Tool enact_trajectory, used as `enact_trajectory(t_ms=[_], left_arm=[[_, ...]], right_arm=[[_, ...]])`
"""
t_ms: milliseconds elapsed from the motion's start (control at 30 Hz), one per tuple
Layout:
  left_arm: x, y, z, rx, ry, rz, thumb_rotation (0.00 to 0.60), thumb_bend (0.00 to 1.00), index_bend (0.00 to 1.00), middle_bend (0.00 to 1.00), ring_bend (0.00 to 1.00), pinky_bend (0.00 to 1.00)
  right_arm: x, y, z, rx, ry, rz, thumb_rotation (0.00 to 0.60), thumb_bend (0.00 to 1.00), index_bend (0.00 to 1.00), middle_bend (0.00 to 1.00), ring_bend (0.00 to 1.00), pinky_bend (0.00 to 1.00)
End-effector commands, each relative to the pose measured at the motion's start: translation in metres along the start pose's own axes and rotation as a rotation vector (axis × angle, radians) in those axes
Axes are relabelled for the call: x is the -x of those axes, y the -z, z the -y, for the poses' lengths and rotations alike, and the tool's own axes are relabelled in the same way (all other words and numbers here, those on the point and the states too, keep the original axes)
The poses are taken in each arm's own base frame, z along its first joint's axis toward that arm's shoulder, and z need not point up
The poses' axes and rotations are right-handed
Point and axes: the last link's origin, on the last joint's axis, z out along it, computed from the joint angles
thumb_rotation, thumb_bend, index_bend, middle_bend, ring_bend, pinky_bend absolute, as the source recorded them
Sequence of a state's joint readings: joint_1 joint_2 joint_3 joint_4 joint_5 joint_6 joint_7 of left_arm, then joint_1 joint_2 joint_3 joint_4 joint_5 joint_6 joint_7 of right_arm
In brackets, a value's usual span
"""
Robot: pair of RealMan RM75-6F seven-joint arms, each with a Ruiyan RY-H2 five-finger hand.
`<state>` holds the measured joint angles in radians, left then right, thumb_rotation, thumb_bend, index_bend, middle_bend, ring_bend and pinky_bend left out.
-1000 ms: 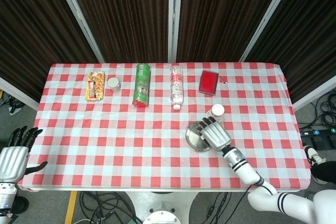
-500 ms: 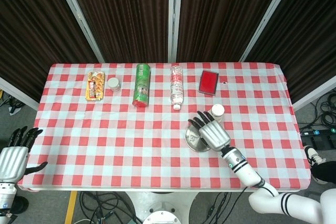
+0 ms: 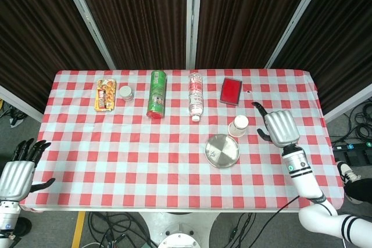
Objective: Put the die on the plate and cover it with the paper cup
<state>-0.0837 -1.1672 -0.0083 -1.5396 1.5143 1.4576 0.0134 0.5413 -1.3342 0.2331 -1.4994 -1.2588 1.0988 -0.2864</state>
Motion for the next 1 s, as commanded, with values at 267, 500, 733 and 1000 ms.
enact_trajectory(t_ms=[267,500,733,1000], left_arm=[[-0.004,0.002,-0.003,-0.009,-0.016,0.008,0.600,0.00,0.15,0.12,0.02,0.04],[-0.006,0.003,-0.006,-0.008,-0.026,0.012,0.600,0.00,0.15,0.12,0.02,0.04],[-0.005,0.001,-0.006,-0.008,-0.023,0.018,0.600,0.00,0.15,0.12,0.02,0.04],[-0.005,0.000,-0.007,-0.003,-0.017,0.013,0.600,0.00,0.15,0.12,0.02,0.04]], right_arm=[[0.036,-0.051,-0.002,0.062,-0.090,0.306,0.600,0.06,0.17,0.87,0.87,0.97],[0.050,-0.066,0.007,0.058,-0.109,0.335,0.600,0.06,0.17,0.87,0.88,0.97],[0.057,-0.075,0.016,0.050,-0.174,0.364,0.600,0.10,0.27,0.88,0.89,0.97],[0.054,-0.080,0.020,0.035,-0.204,0.302,0.600,0.22,0.58,0.92,0.92,0.99]])
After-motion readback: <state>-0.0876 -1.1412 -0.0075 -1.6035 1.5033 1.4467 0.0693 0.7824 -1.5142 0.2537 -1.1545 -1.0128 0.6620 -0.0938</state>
